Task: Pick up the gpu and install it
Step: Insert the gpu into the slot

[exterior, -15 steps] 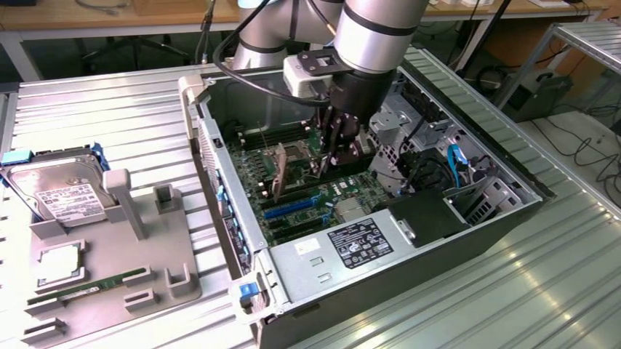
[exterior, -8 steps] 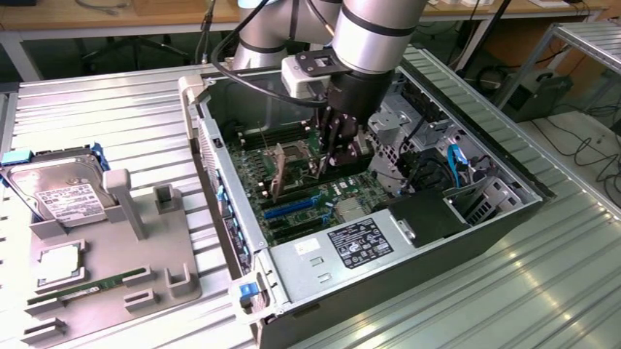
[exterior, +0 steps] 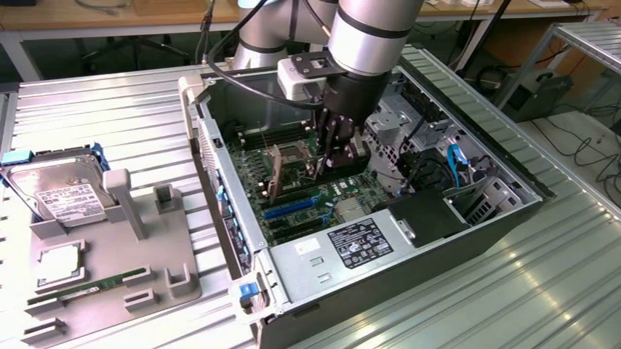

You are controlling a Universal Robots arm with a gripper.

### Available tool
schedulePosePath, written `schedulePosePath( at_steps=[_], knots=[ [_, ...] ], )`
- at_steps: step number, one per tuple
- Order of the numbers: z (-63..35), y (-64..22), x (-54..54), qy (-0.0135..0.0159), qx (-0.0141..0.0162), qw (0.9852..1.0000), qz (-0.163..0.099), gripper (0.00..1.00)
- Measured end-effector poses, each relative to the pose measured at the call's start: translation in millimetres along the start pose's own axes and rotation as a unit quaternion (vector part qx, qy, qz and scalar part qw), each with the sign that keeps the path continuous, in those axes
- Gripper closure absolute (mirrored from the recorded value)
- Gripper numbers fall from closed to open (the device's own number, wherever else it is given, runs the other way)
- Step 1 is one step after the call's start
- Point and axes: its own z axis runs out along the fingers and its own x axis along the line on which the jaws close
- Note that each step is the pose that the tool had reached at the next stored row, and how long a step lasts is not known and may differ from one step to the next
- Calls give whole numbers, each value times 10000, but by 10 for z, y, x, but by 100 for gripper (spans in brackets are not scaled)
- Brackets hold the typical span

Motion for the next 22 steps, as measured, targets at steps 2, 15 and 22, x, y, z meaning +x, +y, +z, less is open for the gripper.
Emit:
schedulePosePath(
  at_steps=[2,15,22],
  knots=[
    [7,9,1,0,0,10000,0,73],
    [62,49,4,1,0,10000,0,73],
    [105,67,2,0,0,10000,0,73]
  ],
)
